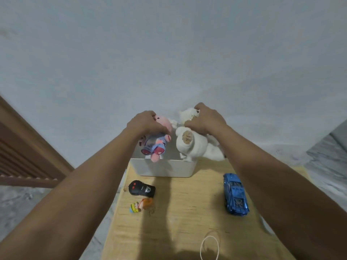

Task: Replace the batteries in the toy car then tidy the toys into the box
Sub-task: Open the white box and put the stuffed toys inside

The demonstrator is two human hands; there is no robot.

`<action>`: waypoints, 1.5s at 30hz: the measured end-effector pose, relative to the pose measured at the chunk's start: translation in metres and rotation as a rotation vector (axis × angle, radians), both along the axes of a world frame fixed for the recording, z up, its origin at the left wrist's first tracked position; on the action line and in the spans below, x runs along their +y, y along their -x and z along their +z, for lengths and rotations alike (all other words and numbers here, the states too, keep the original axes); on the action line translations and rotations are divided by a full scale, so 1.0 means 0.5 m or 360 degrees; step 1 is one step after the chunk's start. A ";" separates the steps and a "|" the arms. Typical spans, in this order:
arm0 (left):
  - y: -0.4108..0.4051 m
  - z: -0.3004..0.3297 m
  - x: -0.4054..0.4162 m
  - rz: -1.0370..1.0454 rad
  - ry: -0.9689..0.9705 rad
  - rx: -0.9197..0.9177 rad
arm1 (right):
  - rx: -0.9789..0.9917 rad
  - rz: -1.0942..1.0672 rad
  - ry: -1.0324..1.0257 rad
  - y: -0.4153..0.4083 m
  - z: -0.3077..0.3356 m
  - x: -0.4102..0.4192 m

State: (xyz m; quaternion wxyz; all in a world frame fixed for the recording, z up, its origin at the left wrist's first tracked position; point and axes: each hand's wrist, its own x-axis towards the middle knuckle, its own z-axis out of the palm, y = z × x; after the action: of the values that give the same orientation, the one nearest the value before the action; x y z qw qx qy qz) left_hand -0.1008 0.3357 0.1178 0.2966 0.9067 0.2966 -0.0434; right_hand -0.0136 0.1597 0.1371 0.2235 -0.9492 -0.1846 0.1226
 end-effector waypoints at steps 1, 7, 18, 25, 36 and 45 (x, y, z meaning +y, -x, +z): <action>-0.004 -0.013 0.005 0.0016 -0.0088 -0.0044 | -0.0032 -0.0026 -0.0032 0.000 -0.009 0.012; -0.022 -0.081 0.029 0.0198 -0.0339 -0.0175 | -0.0196 -0.0075 -0.0175 -0.005 -0.053 0.067; -0.027 -0.174 0.059 0.0220 -0.0307 -0.0056 | -0.0219 0.0096 -0.0052 -0.006 -0.148 0.137; -0.040 -0.219 0.073 0.0183 -0.0222 0.0090 | -0.0119 0.0176 0.0009 -0.007 -0.207 0.164; -0.058 -0.293 0.081 0.0158 -0.0106 0.0277 | -0.0048 0.0131 0.0213 -0.015 -0.298 0.147; -0.067 -0.303 0.086 0.0144 0.0006 0.0405 | 0.0169 0.0092 0.0242 -0.029 -0.345 0.151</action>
State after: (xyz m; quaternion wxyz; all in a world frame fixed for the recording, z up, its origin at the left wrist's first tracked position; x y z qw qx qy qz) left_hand -0.0675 0.3785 -0.0339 0.2600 0.8791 0.3722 -0.1451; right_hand 0.0007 0.2355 -0.0353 0.1564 -0.9499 -0.1900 0.1928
